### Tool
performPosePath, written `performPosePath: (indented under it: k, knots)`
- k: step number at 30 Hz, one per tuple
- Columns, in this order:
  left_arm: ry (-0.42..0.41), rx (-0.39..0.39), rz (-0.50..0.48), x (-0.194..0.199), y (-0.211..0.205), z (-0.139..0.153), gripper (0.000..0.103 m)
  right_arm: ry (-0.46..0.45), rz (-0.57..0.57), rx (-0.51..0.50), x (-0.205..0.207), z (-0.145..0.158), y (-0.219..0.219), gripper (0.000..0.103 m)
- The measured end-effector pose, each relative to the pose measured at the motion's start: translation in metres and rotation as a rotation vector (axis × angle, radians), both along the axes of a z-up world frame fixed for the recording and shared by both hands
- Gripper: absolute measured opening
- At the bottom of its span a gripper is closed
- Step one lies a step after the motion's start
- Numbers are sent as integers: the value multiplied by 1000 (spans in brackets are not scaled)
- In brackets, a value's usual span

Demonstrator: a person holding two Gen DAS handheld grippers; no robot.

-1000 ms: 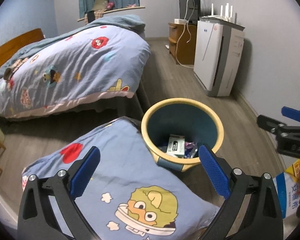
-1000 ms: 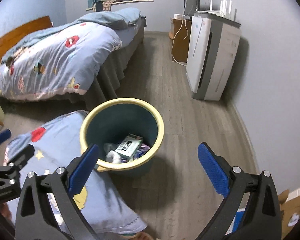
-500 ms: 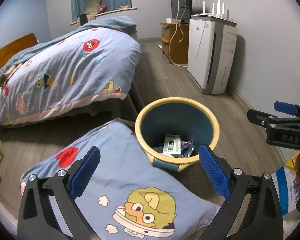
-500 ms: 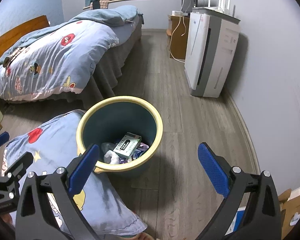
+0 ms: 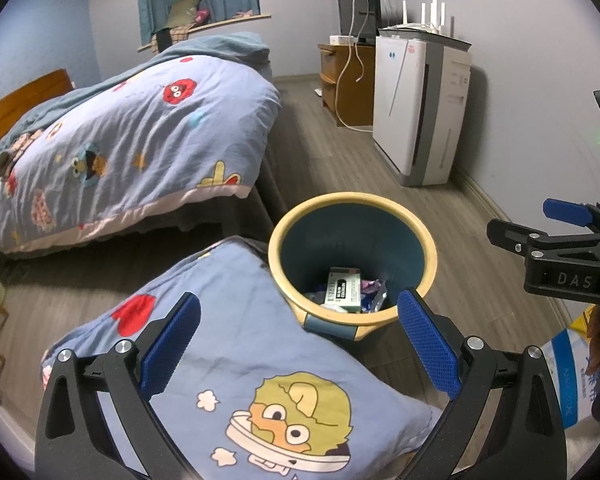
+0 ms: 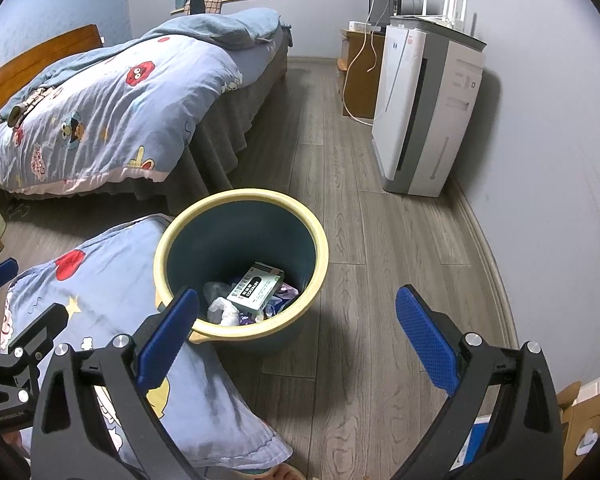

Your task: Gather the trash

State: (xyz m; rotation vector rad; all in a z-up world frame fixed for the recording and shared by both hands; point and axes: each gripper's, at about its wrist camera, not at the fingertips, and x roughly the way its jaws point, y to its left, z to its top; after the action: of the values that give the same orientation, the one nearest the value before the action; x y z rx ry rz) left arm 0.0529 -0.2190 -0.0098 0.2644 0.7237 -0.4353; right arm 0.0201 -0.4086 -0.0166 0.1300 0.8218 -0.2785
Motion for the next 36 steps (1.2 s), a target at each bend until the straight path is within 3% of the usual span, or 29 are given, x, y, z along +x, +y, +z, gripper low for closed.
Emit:
performPosePath:
  k: [36]
  knots:
    - [-4, 2, -2, -2, -2, 1, 98, 24, 5, -18, 2, -5, 2, 97]
